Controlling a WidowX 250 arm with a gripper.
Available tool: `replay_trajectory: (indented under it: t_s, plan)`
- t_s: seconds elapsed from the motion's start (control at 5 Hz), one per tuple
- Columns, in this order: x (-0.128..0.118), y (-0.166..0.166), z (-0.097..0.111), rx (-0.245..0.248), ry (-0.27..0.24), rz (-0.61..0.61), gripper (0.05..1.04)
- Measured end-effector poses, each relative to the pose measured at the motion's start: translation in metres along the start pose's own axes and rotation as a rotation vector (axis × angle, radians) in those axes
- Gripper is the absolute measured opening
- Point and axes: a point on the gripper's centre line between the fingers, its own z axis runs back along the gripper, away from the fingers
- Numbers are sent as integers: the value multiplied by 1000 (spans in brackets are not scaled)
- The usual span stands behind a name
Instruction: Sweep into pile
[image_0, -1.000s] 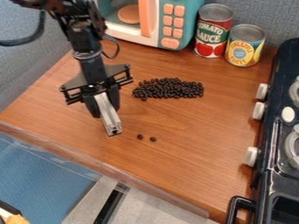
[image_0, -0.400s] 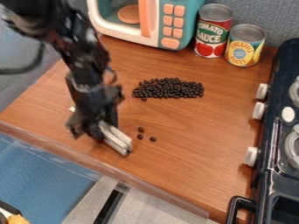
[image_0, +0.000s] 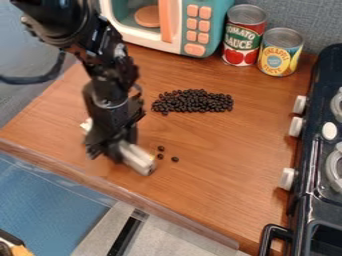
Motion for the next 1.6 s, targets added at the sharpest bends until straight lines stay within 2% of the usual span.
replay_trajectory:
  t_s: [0.2, 0.4, 0.6, 1.2, 1.6]
  plan:
    - [-11, -9, 1, -22, 20, 48, 407]
    - [-24, -19, 1, -20, 57, 104, 406]
    - [-29, -30, 0, -30, 60, 145, 406]
    - [-10, -66, -6, -73, 6, 250, 406]
    - [9, -77, -7, -82, -13, 360, 406]
